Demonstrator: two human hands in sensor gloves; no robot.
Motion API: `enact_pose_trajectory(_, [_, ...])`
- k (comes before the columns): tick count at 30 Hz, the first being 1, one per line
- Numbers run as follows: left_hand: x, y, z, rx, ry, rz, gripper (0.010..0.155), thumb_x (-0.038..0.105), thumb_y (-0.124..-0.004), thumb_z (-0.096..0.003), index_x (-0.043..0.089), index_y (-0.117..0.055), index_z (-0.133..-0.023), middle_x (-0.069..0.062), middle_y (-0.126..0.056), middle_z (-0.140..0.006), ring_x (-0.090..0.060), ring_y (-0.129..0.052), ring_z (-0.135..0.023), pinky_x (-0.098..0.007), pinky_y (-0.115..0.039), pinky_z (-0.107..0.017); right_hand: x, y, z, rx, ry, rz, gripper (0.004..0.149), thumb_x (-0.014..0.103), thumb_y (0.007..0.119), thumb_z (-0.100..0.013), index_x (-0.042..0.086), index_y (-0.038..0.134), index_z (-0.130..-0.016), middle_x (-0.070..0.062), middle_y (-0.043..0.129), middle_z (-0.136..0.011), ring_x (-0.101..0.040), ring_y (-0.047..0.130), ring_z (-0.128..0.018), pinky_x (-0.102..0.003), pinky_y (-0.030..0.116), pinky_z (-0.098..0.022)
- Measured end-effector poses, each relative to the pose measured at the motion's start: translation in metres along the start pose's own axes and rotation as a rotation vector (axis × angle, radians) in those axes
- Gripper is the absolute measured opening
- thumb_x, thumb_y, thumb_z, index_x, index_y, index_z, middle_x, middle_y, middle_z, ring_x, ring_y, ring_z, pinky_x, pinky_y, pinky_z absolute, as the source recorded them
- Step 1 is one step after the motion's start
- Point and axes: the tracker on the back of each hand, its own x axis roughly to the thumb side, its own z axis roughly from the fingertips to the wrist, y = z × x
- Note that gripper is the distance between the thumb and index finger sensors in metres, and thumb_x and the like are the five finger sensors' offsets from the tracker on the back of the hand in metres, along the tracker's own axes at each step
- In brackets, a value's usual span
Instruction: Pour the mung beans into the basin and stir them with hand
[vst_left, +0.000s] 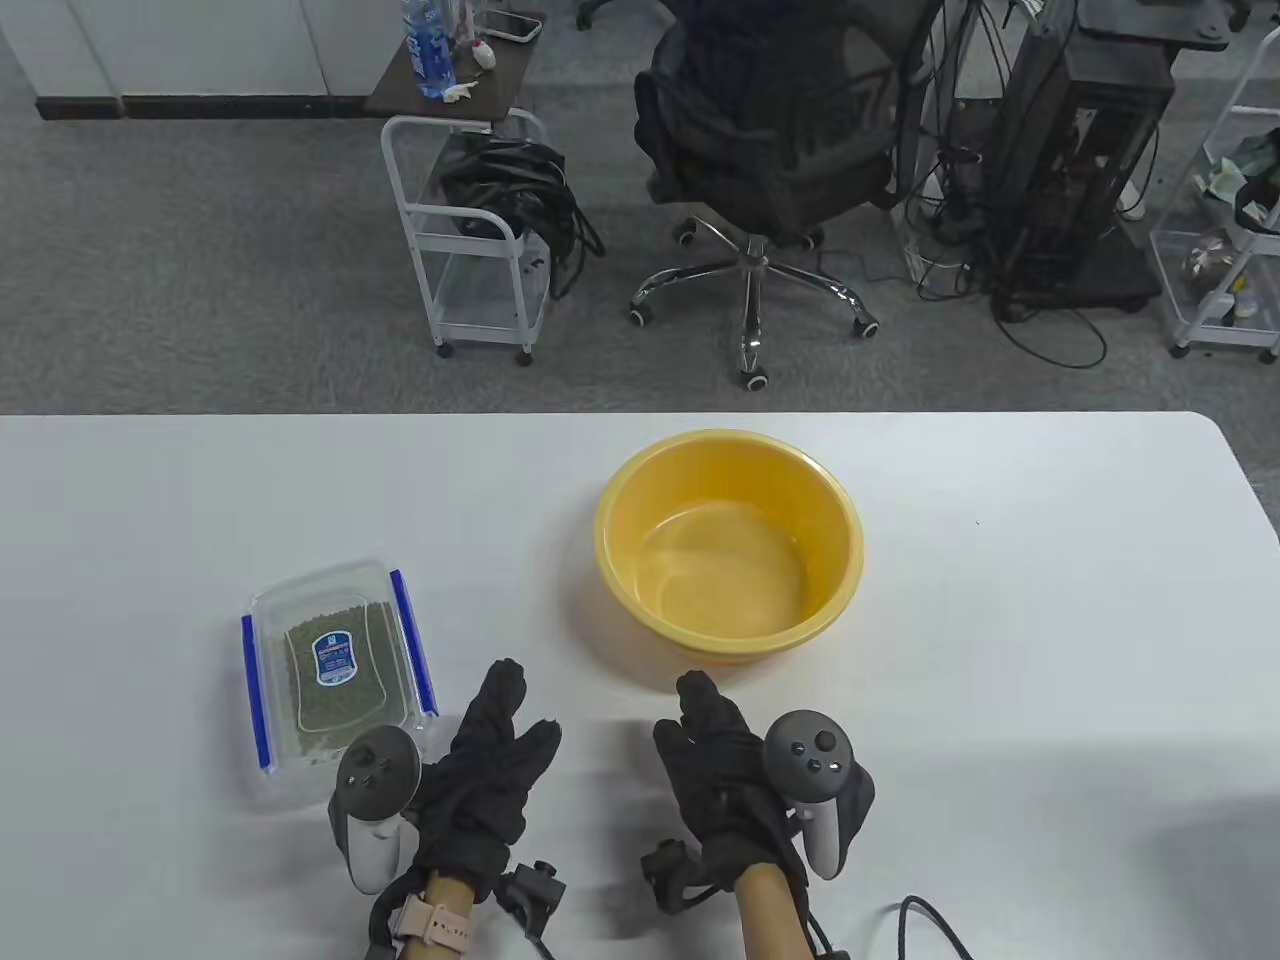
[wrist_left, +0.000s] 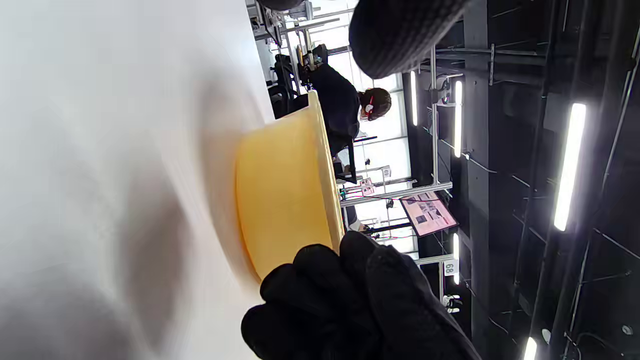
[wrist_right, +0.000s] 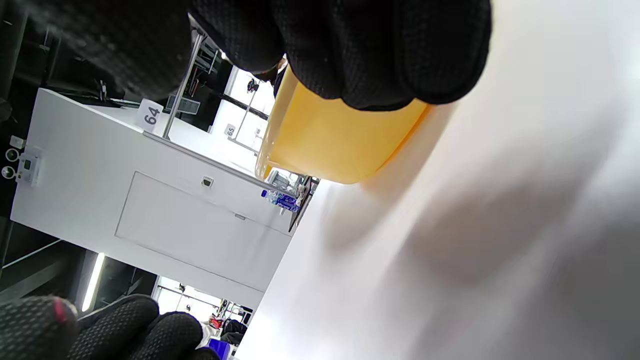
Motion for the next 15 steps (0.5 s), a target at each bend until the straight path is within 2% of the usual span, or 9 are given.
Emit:
enact_pose_trajectory(10, [0.002, 0.003, 0.002, 0.015, 0.005, 0.001, 0.075, 0.027, -0.079, -0.0519, 0.009, -0.036, -0.111, -0.023, -0.040, -0.113, -0.049, -0.034, -0.103, -0.063, -0.032, -0.070, -0.001, -0.001, -0.001, 0.002, 0.010, -0.012, 0.060, 0.045, 0.075, -0.035, 0.024, 0.054, -0.087, -0.011, 0.062, -0.090, -0.035, 0.071, -0.075, -0.048, 0.071, -0.053])
enact_pose_trajectory(12, [0.018, 0.007, 0.003, 0.027, -0.036, -0.009, 0.075, 0.028, -0.078, -0.0521, 0.008, -0.036, -0.111, -0.024, -0.039, -0.113, -0.049, -0.033, -0.103, -0.063, -0.031, -0.070, -0.002, -0.002, -0.001, 0.000, 0.013, -0.016, 0.059, 0.045, 0.075, -0.035, 0.024, 0.054, -0.086, -0.011, 0.062, -0.090, -0.036, 0.071, -0.074, -0.048, 0.071, -0.052])
enact_pose_trajectory(14, [0.041, 0.022, 0.007, 0.088, -0.086, -0.031, 0.076, 0.028, -0.079, -0.0523, 0.009, -0.035, -0.112, -0.023, -0.036, -0.114, -0.048, -0.028, -0.104, -0.063, -0.028, -0.071, -0.002, -0.003, -0.001, 0.003, 0.016, -0.019, 0.059, 0.045, 0.075, -0.035, 0.024, 0.055, -0.086, -0.011, 0.062, -0.090, -0.036, 0.071, -0.074, -0.048, 0.071, -0.052])
enact_pose_trajectory(15, [0.053, 0.037, 0.010, 0.143, -0.105, -0.087, 0.077, 0.028, -0.078, -0.0524, 0.009, -0.034, -0.112, -0.024, -0.034, -0.114, -0.048, -0.026, -0.104, -0.063, -0.027, -0.071, -0.002, -0.004, -0.001, 0.001, 0.017, -0.016, 0.059, 0.045, 0.075, -0.035, 0.024, 0.055, -0.086, -0.012, 0.062, -0.090, -0.036, 0.072, -0.074, -0.048, 0.071, -0.052])
